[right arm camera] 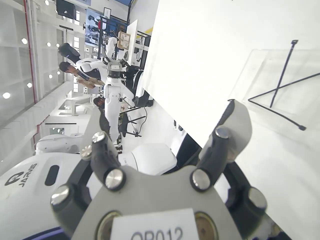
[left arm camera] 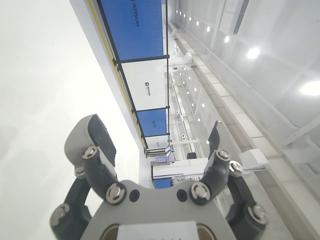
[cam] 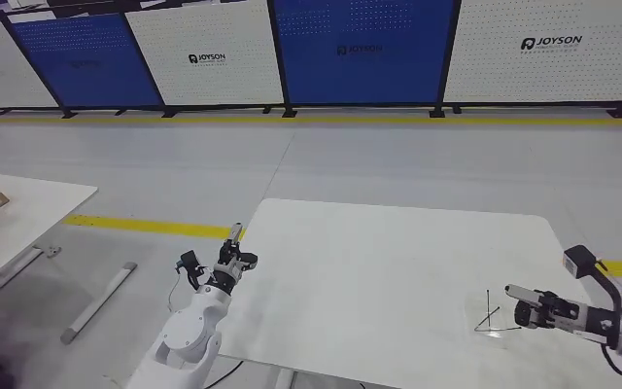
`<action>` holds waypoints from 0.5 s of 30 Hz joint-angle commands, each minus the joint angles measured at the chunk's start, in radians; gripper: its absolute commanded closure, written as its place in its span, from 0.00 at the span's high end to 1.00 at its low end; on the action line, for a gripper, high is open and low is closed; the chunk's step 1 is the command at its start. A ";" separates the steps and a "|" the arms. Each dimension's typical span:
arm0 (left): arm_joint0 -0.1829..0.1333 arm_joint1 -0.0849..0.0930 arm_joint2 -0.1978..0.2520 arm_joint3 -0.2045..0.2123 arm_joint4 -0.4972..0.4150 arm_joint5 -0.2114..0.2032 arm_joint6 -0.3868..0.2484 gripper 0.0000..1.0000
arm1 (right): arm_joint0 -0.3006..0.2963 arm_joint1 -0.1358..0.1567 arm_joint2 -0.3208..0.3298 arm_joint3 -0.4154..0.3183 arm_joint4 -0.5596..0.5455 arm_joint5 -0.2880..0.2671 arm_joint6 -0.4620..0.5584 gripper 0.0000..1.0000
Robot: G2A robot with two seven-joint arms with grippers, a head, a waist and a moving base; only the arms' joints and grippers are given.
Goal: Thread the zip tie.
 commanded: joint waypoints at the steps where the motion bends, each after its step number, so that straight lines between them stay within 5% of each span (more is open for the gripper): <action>1: 0.000 0.000 0.000 0.000 0.000 0.000 0.000 1.00 | -0.001 -0.001 0.001 -0.001 0.000 0.000 0.000 1.00; 11: 0.000 0.000 0.000 0.000 0.000 0.000 0.000 1.00 | -0.004 0.000 -0.003 0.000 0.018 -0.007 0.000 1.00; 15: 0.000 0.000 0.000 0.000 0.000 0.000 0.000 1.00 | -0.006 0.034 -0.028 0.048 0.090 -0.047 0.000 1.00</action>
